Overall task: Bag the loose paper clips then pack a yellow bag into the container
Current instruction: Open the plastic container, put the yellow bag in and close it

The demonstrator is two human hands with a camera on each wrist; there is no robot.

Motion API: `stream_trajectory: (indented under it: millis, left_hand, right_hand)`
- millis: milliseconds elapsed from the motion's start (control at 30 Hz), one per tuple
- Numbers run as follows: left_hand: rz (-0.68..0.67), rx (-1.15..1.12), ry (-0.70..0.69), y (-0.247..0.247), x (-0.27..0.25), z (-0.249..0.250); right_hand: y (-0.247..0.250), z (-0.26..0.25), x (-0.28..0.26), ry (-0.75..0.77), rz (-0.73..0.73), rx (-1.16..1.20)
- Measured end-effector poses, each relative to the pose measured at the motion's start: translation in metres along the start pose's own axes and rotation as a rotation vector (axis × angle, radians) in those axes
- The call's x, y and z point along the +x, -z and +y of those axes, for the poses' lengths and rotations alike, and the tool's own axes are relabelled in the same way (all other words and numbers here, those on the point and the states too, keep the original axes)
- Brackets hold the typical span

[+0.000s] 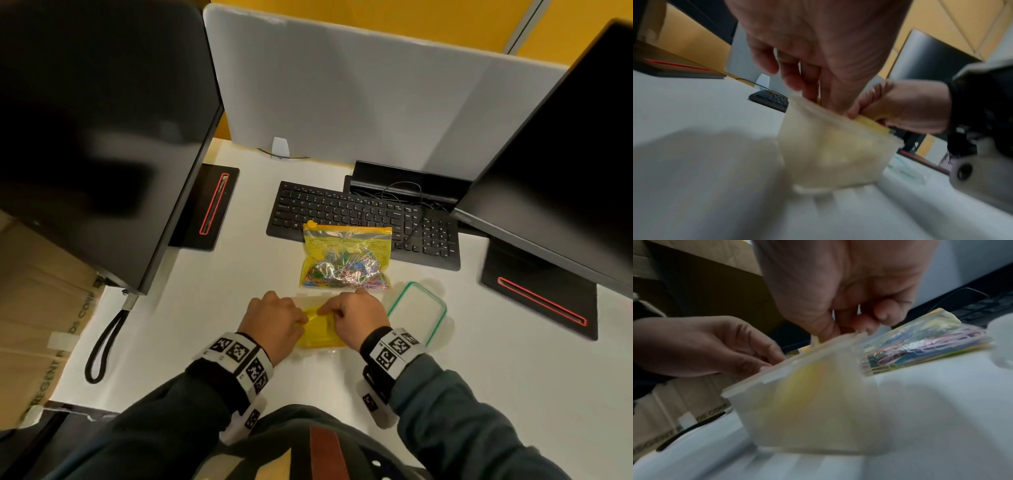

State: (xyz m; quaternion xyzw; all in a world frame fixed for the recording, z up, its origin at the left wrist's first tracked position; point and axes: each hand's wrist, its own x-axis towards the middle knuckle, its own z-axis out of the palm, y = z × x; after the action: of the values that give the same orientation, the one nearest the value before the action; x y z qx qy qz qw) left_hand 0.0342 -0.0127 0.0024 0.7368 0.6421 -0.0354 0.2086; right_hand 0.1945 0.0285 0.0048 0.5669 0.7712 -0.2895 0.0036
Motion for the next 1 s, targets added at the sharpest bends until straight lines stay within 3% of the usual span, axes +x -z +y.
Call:
stream_trajectory:
  millis: [100, 200, 267, 367, 467, 533, 633, 700, 767, 800, 833, 900, 933, 1000]
  left_hand:
    - [-0.015, 0.133, -0.01, -0.006, 0.004, -0.001]
    - [0.021, 0.116, -0.005, -0.012, 0.006, -0.006]
    - [0.124, 0.007, -0.007, -0.017, 0.005, -0.007]
    - [0.207, -0.053, 0.013, -0.017, 0.006, -0.005]
    - [0.26, -0.063, 0.038, -0.016, 0.006, -0.007]
    - [0.213, -0.07, 0.053, -0.018, 0.005, -0.012]
    - [0.13, -0.123, 0.039, -0.025, 0.001, -0.019]
    - [0.036, -0.18, 0.049, -0.025, -0.001, -0.022]
    - [-0.042, -0.238, 0.068, -0.023, -0.003, -0.023]
    - [-0.06, -0.253, 0.066, -0.021, -0.003, -0.023]
    - [-0.045, -0.266, 0.043, -0.02, -0.002, -0.023]
    - [-0.002, -0.316, -0.008, -0.022, -0.002, -0.026]
    - [0.014, -0.392, -0.026, -0.022, -0.003, -0.027]
    - [0.087, -0.692, -0.013, -0.018, -0.004, -0.024]
  right_hand:
    - [0.004, 0.003, -0.006, 0.061, 0.126, 0.162]
    - [0.013, 0.028, -0.014, -0.085, 0.371, 0.287]
    - [0.017, 0.051, -0.024, -0.276, 0.267, 0.035]
    - [0.011, 0.073, -0.039, -0.452, -0.082, -0.256]
    - [0.006, 0.074, -0.042, -0.377, -0.107, -0.222]
    - [0.008, 0.062, -0.043, -0.321, -0.125, -0.308]
    - [0.021, 0.039, -0.051, -0.25, -0.004, -0.329]
    - [0.043, 0.025, -0.059, -0.134, 0.241, -0.166]
    - [0.066, 0.017, -0.057, -0.035, 0.468, 0.223]
    - [0.076, 0.016, -0.051, -0.028, 0.505, 0.472]
    - [0.081, 0.017, -0.044, -0.05, 0.461, 0.722]
    - [0.074, 0.018, -0.024, -0.158, 0.213, 1.084]
    - [0.062, 0.02, -0.015, -0.222, 0.092, 1.131]
    - [0.035, 0.02, 0.002, -0.323, -0.039, 1.004]
